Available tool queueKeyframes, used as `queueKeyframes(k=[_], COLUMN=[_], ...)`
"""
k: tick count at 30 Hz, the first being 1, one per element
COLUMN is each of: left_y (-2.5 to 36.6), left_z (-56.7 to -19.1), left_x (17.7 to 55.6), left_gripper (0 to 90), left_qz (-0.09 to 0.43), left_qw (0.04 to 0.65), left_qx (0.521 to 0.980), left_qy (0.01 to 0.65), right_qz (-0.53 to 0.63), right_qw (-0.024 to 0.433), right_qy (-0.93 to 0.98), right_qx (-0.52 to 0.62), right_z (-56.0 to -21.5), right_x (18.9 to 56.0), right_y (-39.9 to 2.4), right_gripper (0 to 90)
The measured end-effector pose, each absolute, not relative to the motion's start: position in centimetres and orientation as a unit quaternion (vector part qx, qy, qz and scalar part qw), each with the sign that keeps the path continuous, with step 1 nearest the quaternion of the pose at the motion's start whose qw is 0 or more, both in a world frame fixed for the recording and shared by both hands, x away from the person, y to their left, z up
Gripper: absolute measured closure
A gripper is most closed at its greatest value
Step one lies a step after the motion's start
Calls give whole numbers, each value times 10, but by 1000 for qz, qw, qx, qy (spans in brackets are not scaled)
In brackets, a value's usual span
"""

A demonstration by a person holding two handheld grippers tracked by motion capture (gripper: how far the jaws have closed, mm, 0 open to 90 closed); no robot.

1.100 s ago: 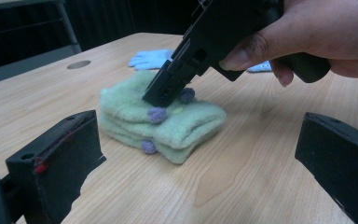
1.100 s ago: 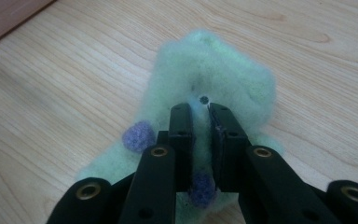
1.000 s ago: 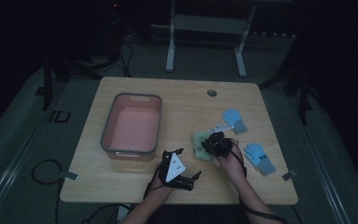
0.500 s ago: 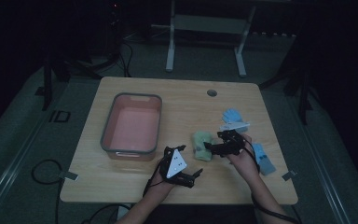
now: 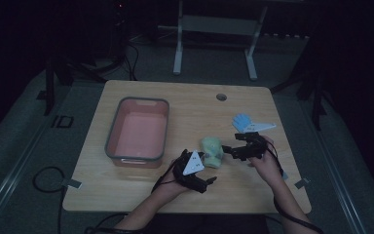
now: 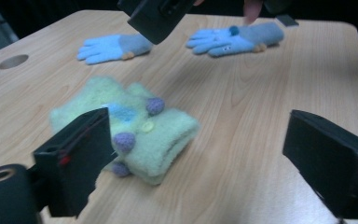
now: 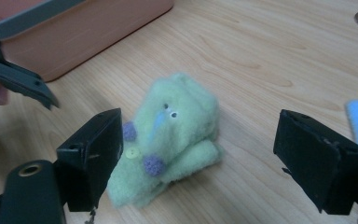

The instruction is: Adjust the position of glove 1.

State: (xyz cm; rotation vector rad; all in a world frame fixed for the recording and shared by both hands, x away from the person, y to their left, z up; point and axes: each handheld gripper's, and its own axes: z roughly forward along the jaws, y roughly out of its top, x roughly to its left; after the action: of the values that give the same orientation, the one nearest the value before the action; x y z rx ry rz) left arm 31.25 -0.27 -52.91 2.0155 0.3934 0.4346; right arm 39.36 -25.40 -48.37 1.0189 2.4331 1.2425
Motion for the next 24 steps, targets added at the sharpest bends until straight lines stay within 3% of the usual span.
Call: queueKeyframes(k=[8, 15, 24], left_y=[-9, -18, -28], left_z=[-531, -537, -545], left_x=[327, 335, 349], left_gripper=[184, 213, 367], left_qz=[190, 180, 177], left_qw=[471, 450, 415], left_qx=[853, 868, 888], left_qy=[122, 109, 86], right_qz=[417, 410, 383], right_qw=[89, 94, 56], right_qy=[828, 834, 845], right_qx=[364, 358, 369], right_z=[-481, -483, -508], right_x=[405, 421, 447], right_y=[-250, -241, -220], right_gripper=[102, 365, 354])
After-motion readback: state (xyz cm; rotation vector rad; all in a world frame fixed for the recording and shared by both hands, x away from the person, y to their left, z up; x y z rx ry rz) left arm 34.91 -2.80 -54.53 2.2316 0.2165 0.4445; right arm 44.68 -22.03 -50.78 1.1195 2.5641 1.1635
